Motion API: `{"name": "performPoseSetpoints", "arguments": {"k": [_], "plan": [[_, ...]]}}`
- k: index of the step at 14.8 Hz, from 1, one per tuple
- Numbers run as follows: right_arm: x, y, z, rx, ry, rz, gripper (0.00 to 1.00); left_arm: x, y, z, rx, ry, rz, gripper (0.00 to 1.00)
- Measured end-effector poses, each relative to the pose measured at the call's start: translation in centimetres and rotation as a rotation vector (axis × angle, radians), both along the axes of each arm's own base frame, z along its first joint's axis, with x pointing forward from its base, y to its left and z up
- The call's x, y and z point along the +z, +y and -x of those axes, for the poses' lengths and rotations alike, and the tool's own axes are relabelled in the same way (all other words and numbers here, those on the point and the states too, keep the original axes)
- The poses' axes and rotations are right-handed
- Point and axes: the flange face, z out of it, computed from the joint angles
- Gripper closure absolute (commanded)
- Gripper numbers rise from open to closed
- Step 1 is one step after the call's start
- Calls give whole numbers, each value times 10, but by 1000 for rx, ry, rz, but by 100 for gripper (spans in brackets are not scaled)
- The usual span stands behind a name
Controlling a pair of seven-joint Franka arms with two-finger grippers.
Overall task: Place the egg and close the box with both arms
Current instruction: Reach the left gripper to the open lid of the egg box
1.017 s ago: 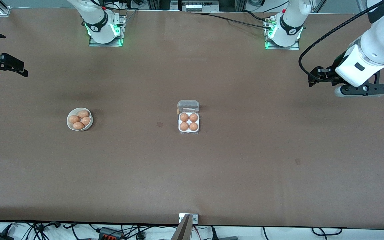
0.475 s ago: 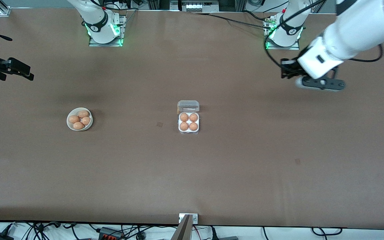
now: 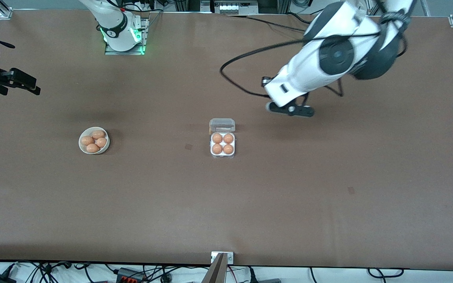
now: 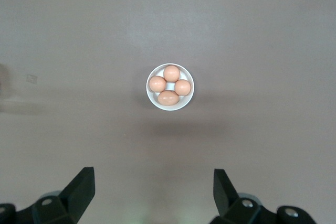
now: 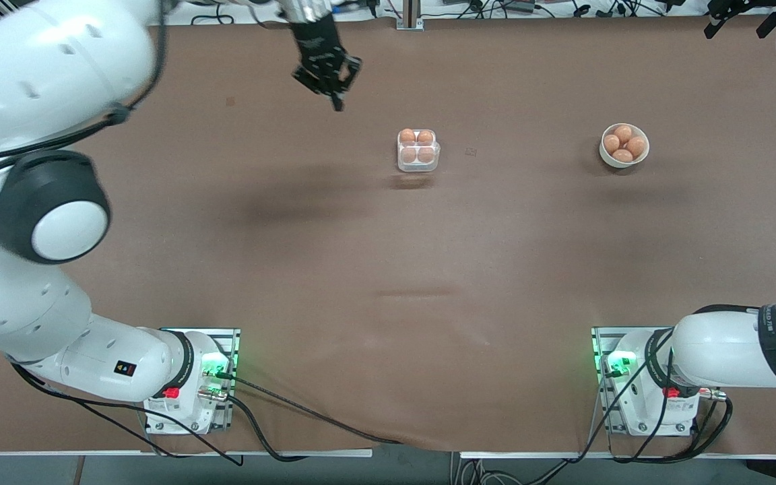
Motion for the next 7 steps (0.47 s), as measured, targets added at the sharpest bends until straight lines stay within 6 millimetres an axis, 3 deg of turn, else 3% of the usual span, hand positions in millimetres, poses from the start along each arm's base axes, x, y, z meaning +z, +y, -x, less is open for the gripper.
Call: {"name": "performPoseSetpoints", "arguments": {"k": [4, 7], "plan": [[0, 0, 0, 0, 0, 0, 0, -61, -44, -6, 4, 3, 24, 98], [0, 0, 0, 0, 1, 0, 0, -101, -74, 3, -24, 29, 24, 98]]}}
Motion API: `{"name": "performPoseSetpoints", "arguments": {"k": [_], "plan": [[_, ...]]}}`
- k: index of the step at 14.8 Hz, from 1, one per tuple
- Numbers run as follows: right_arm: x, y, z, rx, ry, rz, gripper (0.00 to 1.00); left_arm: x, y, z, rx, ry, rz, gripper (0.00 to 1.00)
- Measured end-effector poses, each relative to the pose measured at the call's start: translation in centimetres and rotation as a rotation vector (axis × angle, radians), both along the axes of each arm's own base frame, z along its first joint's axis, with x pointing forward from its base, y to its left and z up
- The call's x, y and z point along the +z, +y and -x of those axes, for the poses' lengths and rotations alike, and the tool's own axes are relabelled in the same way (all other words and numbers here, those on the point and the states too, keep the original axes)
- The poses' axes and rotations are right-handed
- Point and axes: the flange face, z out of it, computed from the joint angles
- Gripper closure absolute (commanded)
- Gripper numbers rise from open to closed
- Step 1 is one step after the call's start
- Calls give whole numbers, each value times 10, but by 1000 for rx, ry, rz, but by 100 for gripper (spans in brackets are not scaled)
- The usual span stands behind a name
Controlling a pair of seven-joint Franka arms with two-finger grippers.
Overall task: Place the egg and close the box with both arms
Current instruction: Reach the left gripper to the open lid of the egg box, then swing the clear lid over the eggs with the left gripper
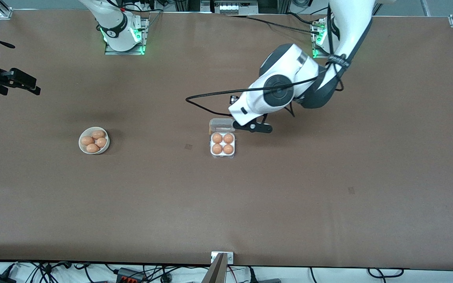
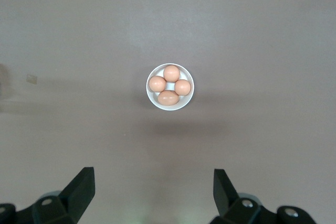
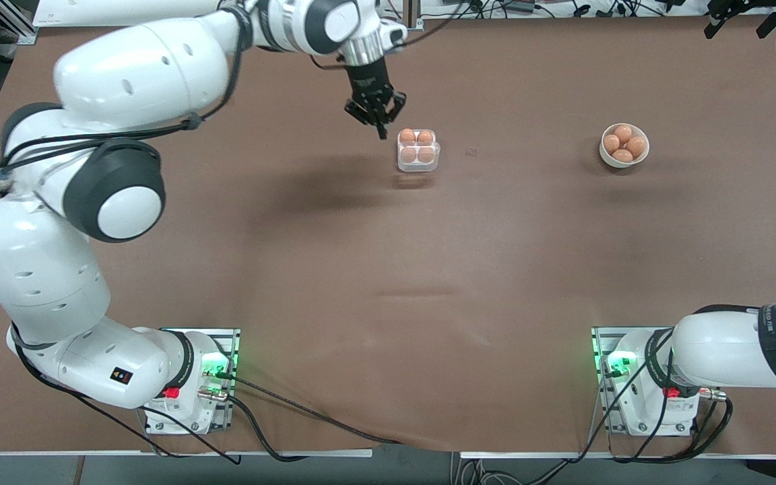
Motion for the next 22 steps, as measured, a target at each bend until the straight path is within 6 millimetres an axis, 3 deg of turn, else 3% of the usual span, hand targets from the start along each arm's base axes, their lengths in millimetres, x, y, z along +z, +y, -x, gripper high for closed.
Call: {"name": "performPoseSetpoints", "arguments": {"k": [7, 11, 22], "plan": [[0, 0, 0, 0, 0, 0, 0, -52, -47, 27, -47, 34, -8, 98], [0, 0, 0, 0, 0, 0, 0, -69, -72, 41, -26, 12, 0, 98], [0, 0, 0, 0, 0, 0, 0, -121, -83, 50, -38, -12, -57, 98]]}}
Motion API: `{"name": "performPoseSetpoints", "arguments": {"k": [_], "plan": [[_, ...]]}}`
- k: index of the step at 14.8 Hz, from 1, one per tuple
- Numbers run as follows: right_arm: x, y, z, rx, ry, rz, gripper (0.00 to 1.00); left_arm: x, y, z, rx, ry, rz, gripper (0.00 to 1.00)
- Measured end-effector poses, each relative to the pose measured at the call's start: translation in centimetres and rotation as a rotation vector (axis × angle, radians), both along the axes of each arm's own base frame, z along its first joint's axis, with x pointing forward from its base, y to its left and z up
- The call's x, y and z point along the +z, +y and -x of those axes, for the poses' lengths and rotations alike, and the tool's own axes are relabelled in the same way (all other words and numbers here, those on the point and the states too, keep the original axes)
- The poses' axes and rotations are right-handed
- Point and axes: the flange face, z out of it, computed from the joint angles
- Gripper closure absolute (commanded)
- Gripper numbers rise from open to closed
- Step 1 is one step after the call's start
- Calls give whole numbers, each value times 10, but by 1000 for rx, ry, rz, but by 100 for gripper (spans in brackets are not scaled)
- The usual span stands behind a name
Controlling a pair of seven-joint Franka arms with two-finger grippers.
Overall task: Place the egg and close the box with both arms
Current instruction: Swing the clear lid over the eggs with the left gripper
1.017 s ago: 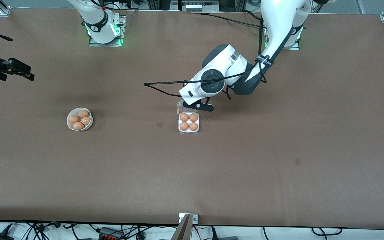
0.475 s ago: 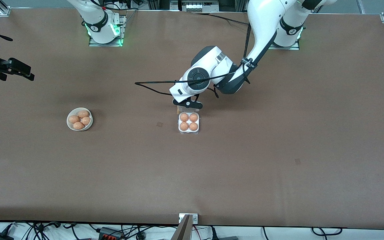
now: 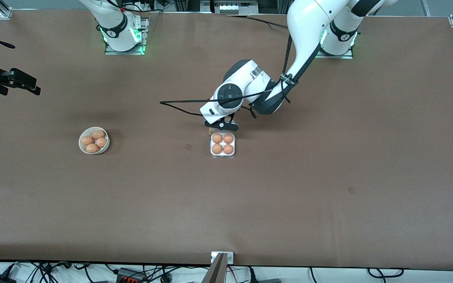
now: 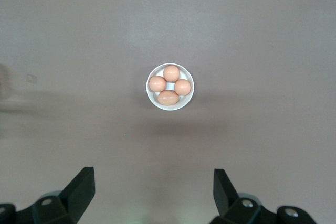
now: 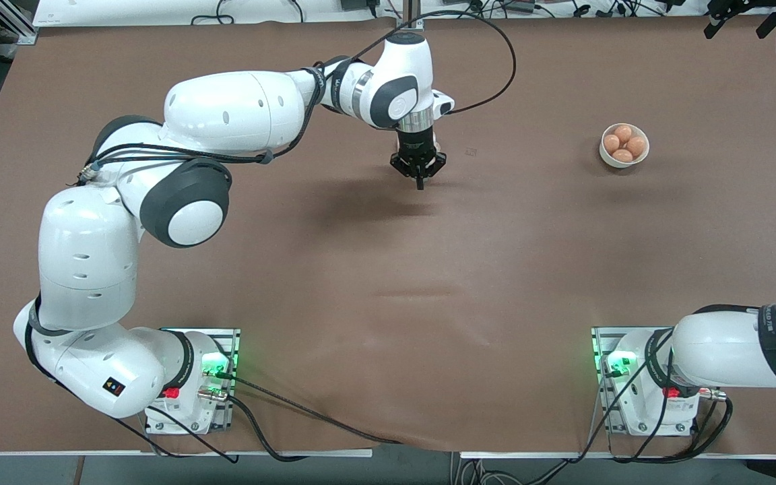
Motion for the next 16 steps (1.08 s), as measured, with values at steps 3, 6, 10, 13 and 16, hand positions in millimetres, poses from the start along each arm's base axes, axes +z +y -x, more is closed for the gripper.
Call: {"name": "performPoseSetpoints", "arguments": {"k": [3, 6, 10, 13, 16], "plan": [[0, 0, 0, 0, 0, 0, 0, -7, 2, -1, -1, 1, -10, 98], [0, 0, 0, 0, 0, 0, 0, -11, 3, -3, -3, -10, -16, 99], [0, 0, 0, 0, 0, 0, 0, -8, 3, -11, 10, -27, -5, 99], [0, 0, 0, 0, 0, 0, 0, -11, 3, -18, 18, -31, -2, 99], [0, 0, 0, 0, 0, 0, 0, -18, 7, -31, 37, -39, -3, 99]]}}
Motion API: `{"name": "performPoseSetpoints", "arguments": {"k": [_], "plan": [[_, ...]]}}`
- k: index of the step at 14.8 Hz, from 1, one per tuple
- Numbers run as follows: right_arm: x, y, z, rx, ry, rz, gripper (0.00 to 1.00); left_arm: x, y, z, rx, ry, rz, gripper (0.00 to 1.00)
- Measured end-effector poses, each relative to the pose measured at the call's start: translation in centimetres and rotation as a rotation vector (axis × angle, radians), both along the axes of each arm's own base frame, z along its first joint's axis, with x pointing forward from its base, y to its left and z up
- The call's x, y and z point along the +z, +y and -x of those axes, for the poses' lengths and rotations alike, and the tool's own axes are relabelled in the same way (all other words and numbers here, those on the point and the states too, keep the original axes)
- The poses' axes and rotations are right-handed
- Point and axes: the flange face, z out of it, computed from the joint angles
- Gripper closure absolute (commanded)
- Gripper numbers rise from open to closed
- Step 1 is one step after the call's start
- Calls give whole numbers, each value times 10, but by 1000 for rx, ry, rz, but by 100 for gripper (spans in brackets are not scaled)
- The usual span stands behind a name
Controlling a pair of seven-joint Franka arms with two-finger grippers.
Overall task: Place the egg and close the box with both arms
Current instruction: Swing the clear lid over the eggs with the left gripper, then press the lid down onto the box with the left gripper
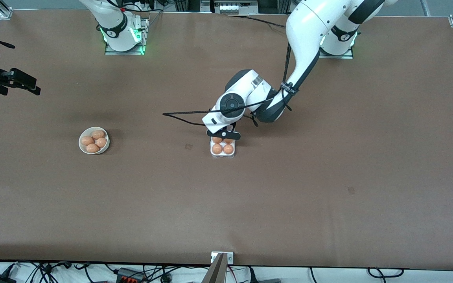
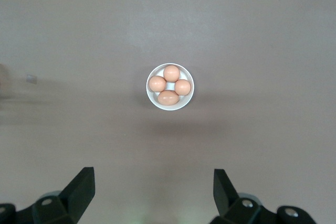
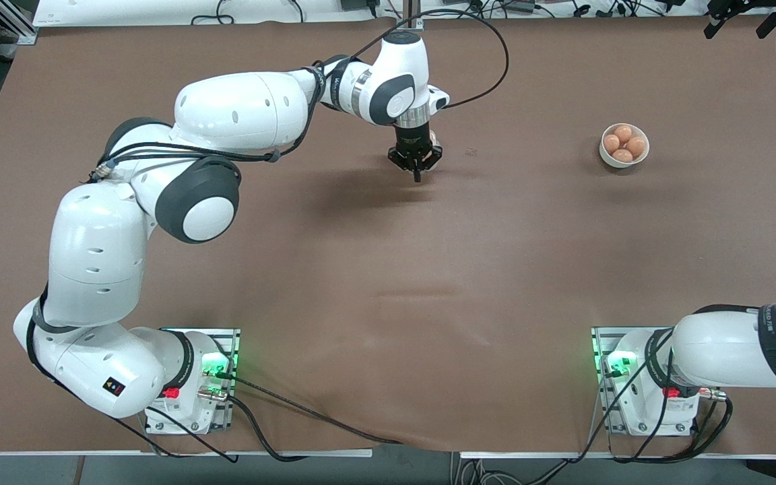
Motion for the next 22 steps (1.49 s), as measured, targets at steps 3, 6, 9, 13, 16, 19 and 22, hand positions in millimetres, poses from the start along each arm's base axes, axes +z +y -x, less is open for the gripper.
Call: {"name": "performPoseSetpoints", "arguments": {"k": [3, 6, 9, 13, 16, 19, 22], "plan": [[0, 0, 0, 0, 0, 0, 0, -5, 2, -8, 11, -4, 0, 99], [0, 0, 0, 0, 0, 0, 0, -4, 3, -13, 18, -11, 1, 99], [0, 0, 0, 0, 0, 0, 0, 4, 9, -26, 37, -31, 7, 99], [0, 0, 0, -1, 2, 0, 0, 18, 10, -38, 54, -54, 26, 99], [0, 0, 0, -1, 3, 0, 0, 27, 19, -52, 77, -68, 36, 99], [0, 0, 0, -1, 3, 0, 0, 37, 27, -64, 96, -80, 46, 100], [0, 0, 0, -1, 3, 0, 0, 53, 38, -83, 122, -114, 53, 85]]}}
